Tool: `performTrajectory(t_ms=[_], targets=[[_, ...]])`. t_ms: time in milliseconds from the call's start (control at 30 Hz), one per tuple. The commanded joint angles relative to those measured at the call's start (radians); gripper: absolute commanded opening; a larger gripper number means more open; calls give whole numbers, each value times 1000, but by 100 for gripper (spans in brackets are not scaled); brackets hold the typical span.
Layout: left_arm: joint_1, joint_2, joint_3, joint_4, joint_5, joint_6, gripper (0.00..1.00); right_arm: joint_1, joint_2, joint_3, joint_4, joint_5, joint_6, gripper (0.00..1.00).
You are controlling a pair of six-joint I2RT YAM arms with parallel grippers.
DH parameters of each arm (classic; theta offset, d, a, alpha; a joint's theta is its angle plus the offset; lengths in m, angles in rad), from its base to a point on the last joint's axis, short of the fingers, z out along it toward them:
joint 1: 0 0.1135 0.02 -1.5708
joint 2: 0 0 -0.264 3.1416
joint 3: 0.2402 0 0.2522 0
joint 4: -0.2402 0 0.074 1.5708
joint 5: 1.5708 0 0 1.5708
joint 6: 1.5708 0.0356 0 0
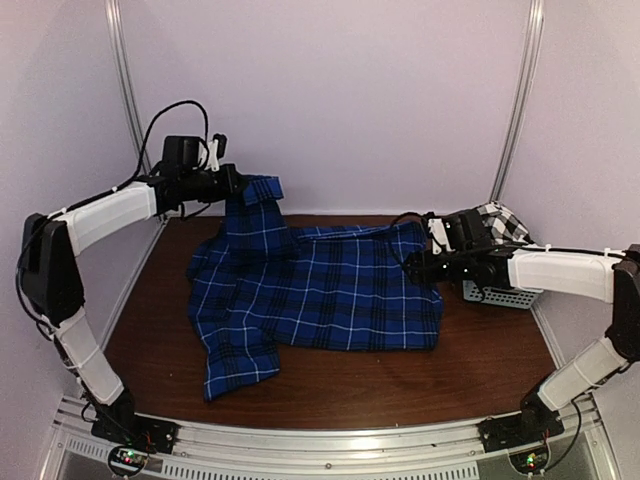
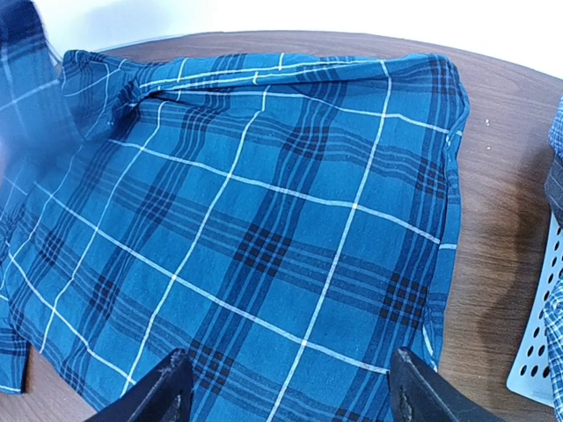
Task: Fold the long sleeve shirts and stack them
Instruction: Place the sleeve at the center of the board, then pick up the flattened shirt from the center of the board.
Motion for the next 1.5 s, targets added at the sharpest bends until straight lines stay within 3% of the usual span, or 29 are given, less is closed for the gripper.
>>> performTrajectory(t_ms=[0, 67, 167, 233, 300, 367, 667, 933, 1167, 1467], targets=[[69, 241, 167, -6, 104, 23, 0, 5, -39, -27, -15, 27, -1, 77], [91, 365, 253, -31, 106, 17, 9, 5, -50, -36, -16, 28, 4, 77], [114, 450, 314, -41, 101, -2, 40, 5, -63, -46, -19, 15, 9, 77], [117, 440, 308, -41, 63, 12, 55, 5, -72, -53, -28, 21, 11, 78], [116, 393, 269, -35, 28, 29, 64, 5, -83, -65, -33, 31, 12, 77], [116, 264, 129, -4, -4, 46, 73, 6, -95, -95, -38, 17, 26, 78], [44, -220, -398, 81, -34, 36, 81, 93, -107, -185, -102, -8, 159, 78], [-164, -621, -858, 9, -106, -96, 83, 249, -117, -228, -229, 91, 271, 78], [-326, -807, -1044, -79, -176, -274, 85, 276, -128, -247, -329, 194, 355, 80], [-337, -796, -1062, -131, -341, -313, 88, 236, -85, -282, -267, 197, 374, 80]])
